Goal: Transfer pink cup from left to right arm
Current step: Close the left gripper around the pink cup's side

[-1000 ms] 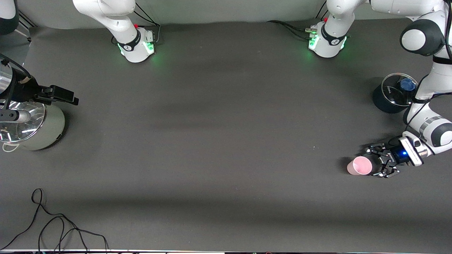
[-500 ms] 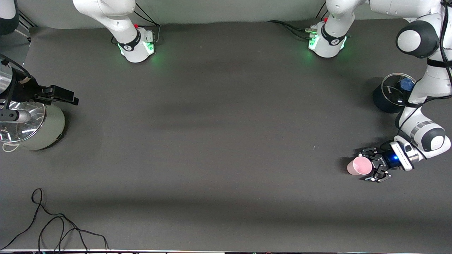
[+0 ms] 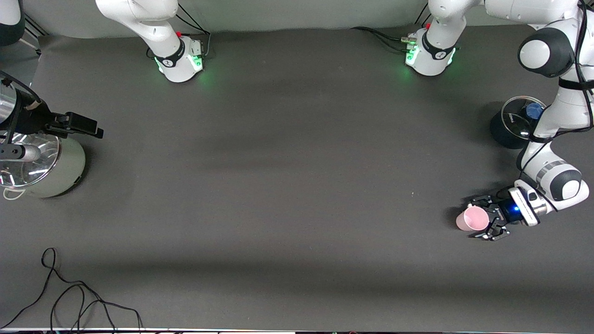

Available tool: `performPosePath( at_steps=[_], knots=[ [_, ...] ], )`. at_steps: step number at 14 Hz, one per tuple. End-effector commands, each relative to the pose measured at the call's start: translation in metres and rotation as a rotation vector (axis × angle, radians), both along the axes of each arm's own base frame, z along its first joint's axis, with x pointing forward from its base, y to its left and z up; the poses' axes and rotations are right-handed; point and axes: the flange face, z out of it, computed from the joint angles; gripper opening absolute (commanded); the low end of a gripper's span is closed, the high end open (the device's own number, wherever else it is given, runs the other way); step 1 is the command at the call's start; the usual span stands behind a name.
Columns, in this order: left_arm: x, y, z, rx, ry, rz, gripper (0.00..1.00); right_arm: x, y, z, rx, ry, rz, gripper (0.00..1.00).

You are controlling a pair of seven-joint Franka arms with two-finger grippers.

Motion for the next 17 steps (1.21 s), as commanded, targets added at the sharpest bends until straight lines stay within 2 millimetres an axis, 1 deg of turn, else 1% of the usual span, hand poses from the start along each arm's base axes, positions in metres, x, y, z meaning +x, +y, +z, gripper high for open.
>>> performPosePath(
  at_steps=[1,2,3,5,7,8,10,11,13,15,17],
  knots=[
    [0.001,0.001,-0.002,0.009,-0.028,-0.003,0.63,0.001,0.001,0.004,-0.017,0.001,-0.002,1.00],
    [0.001,0.002,-0.001,0.010,-0.031,-0.002,0.59,0.002,0.001,0.003,-0.017,0.002,-0.002,1.00],
    [0.002,0.001,0.000,0.008,-0.031,-0.003,0.58,0.001,0.001,0.004,-0.017,0.001,-0.002,1.00],
    [0.003,0.001,0.005,0.006,-0.027,0.000,0.58,0.001,0.001,0.004,-0.017,0.001,-0.002,1.00],
    [0.006,0.002,0.016,0.000,-0.014,0.002,0.56,0.001,0.001,0.004,-0.017,0.001,-0.002,1.00],
    [0.009,0.002,0.031,-0.006,0.002,0.003,0.56,0.002,0.001,0.003,-0.017,0.002,-0.002,1.00],
    [0.010,0.001,0.064,-0.007,0.033,0.012,0.55,0.003,0.000,0.003,-0.024,-0.006,0.000,1.00],
    [0.009,-0.004,0.076,-0.015,0.038,0.012,0.55,0.003,-0.001,0.003,-0.041,-0.008,0.007,1.00],
    [0.008,-0.020,0.104,-0.027,0.041,0.009,0.54,0.005,-0.001,-0.002,-0.047,0.001,0.009,1.00],
    [0.005,-0.040,0.144,-0.031,0.084,0.026,0.54,0.005,0.001,-0.001,-0.049,-0.001,0.007,1.00],
    [-0.005,-0.070,0.181,-0.034,0.108,0.071,0.53,0.005,0.000,-0.002,-0.044,0.001,0.007,1.00]
  ],
)
